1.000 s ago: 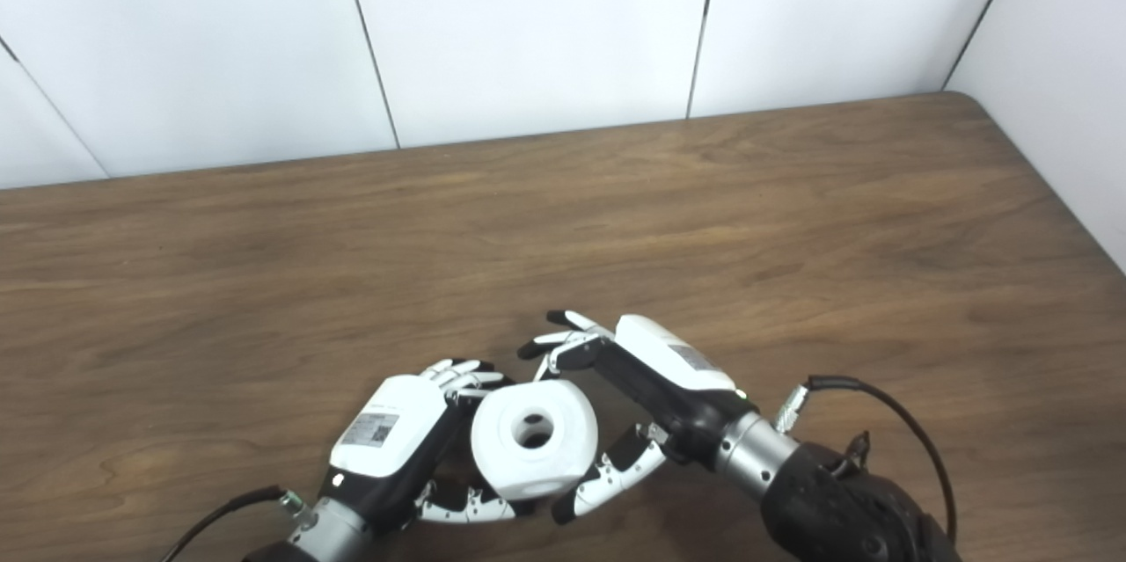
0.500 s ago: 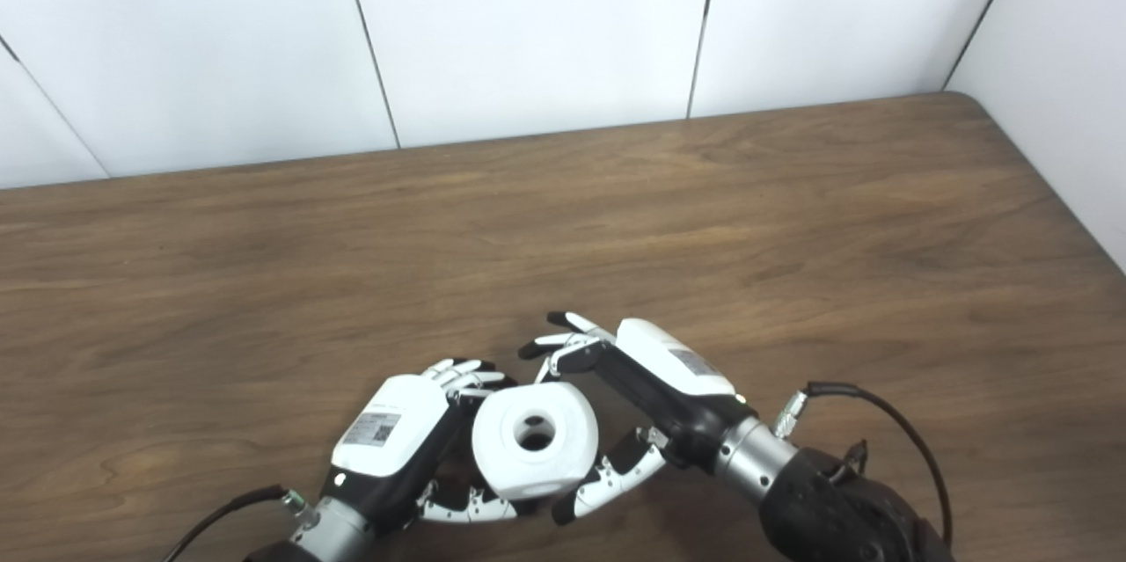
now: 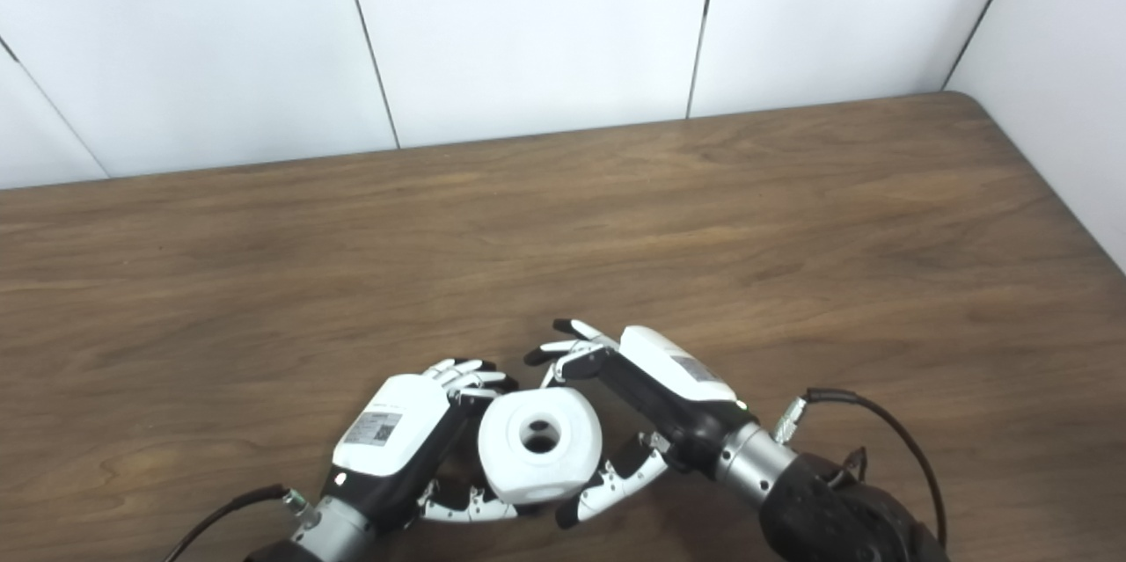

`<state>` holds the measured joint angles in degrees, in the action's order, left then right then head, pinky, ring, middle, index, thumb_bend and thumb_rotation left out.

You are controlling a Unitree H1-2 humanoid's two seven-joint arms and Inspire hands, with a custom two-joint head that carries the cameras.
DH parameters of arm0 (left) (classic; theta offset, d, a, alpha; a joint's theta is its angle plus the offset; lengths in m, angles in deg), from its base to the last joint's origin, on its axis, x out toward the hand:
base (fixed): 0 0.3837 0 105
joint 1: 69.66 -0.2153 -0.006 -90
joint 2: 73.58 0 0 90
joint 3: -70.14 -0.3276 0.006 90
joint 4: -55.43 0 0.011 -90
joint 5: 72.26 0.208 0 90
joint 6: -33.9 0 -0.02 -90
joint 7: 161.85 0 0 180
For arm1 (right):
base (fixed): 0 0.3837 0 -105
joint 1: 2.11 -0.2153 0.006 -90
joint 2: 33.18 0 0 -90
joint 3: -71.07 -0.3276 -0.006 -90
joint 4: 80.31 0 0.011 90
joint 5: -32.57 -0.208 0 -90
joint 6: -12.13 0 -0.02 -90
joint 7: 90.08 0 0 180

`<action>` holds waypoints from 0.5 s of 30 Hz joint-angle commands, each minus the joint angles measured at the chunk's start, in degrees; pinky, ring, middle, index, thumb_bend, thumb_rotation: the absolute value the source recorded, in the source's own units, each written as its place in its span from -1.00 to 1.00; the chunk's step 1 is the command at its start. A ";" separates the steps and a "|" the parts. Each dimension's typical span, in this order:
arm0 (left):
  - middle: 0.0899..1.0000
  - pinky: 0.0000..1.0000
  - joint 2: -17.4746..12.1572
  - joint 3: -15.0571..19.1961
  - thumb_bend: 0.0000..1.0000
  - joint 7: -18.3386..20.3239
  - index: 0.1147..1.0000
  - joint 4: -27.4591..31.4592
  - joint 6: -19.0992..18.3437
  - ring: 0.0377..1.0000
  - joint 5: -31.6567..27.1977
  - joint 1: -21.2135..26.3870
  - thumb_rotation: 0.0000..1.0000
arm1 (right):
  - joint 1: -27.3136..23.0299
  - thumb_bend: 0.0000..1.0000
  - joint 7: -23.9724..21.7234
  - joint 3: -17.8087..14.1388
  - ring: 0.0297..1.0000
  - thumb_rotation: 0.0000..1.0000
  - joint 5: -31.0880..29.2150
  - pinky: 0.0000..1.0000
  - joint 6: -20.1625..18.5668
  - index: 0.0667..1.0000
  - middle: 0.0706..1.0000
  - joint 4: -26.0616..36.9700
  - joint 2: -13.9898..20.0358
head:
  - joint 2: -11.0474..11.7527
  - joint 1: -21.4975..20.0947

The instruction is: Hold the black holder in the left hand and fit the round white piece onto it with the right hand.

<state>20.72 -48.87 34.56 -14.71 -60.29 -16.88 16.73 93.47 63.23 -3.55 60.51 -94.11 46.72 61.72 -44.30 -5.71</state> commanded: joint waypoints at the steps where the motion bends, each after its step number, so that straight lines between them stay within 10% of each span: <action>1: 0.57 0.80 -0.22 -1.10 0.05 3.18 -0.16 -1.22 -1.05 0.74 0.77 -0.99 -0.89 | -0.51 0.05 0.81 0.20 0.96 -0.72 0.25 0.78 1.60 -0.11 0.66 -0.27 -0.13 | -0.01 0.03; 12: 0.57 0.79 -0.22 -1.14 0.05 3.16 -0.16 -1.12 -1.01 0.73 0.82 -1.07 -0.89 | -1.36 0.05 -0.70 0.76 0.96 -0.69 2.25 0.81 -0.42 -0.09 0.66 0.26 0.13 | 0.04 -0.04; 13: 0.57 0.79 -0.23 -1.18 0.05 3.16 -0.16 -1.16 -0.99 0.73 0.90 -1.06 -0.89 | -1.35 0.57 -0.72 0.80 0.95 -0.55 2.42 0.81 -0.40 0.03 0.65 0.31 0.19 | 0.01 0.00; 15: 0.57 0.79 -0.23 -1.23 0.05 3.16 -0.16 -1.21 -0.99 0.73 1.03 -1.06 -0.89 | -1.34 0.88 -0.75 0.83 0.95 -0.46 2.69 0.83 -0.31 0.12 0.66 0.34 0.24 | 0.01 0.00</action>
<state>20.74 -48.89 34.57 -14.71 -60.30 -16.77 16.75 92.70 62.75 -2.92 62.72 -94.59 46.34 61.63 -44.21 -5.71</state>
